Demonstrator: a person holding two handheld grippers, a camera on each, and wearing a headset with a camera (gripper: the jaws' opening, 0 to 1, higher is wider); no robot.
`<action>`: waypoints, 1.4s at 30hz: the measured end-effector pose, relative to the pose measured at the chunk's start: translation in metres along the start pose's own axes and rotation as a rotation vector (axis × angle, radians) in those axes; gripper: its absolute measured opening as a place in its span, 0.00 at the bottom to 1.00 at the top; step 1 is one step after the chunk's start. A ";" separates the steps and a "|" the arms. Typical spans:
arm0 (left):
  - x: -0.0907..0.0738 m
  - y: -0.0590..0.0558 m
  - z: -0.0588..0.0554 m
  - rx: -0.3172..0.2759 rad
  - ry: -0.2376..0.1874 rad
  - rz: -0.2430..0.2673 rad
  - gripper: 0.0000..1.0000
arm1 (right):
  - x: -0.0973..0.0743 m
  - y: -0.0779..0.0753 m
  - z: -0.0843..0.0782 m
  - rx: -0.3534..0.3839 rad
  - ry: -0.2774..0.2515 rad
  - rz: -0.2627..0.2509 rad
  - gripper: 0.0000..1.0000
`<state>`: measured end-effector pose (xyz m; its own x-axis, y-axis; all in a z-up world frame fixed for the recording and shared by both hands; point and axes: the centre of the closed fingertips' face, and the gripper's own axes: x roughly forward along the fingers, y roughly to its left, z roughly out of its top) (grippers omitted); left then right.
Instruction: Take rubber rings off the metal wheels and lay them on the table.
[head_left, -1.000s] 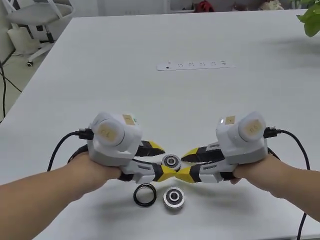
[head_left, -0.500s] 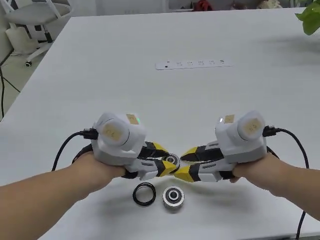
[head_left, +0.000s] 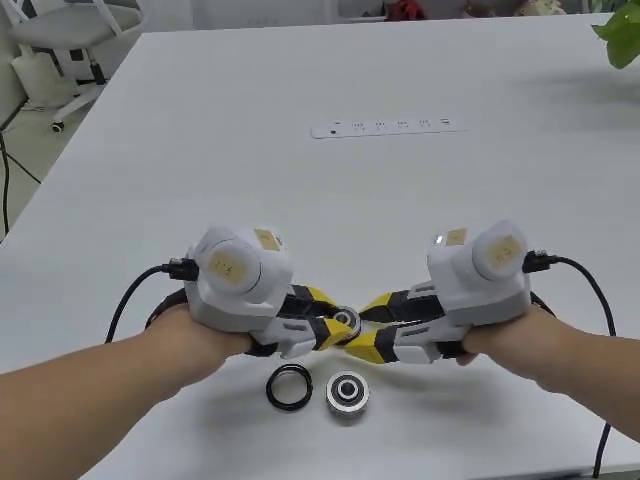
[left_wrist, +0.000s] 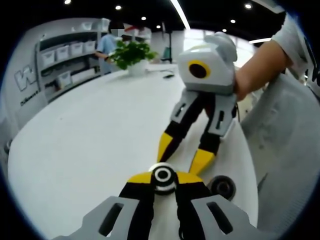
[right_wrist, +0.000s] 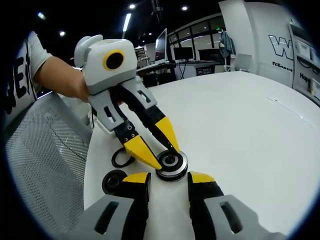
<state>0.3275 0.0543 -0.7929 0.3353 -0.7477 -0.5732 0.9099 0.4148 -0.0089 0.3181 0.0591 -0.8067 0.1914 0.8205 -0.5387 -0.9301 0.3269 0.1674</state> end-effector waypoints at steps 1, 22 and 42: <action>0.000 0.000 0.000 -0.002 0.000 0.001 0.16 | 0.000 0.000 0.000 -0.001 -0.001 0.000 0.28; 0.000 0.001 0.000 0.002 -0.009 0.030 0.13 | 0.003 -0.003 0.001 0.019 -0.005 -0.029 0.25; 0.000 0.001 -0.001 -0.002 -0.008 0.041 0.13 | -0.006 -0.007 -0.006 0.039 0.014 -0.041 0.07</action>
<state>0.3287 0.0551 -0.7935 0.3746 -0.7341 -0.5664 0.8946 0.4467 0.0127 0.3213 0.0489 -0.8097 0.2245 0.7994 -0.5572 -0.9084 0.3786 0.1771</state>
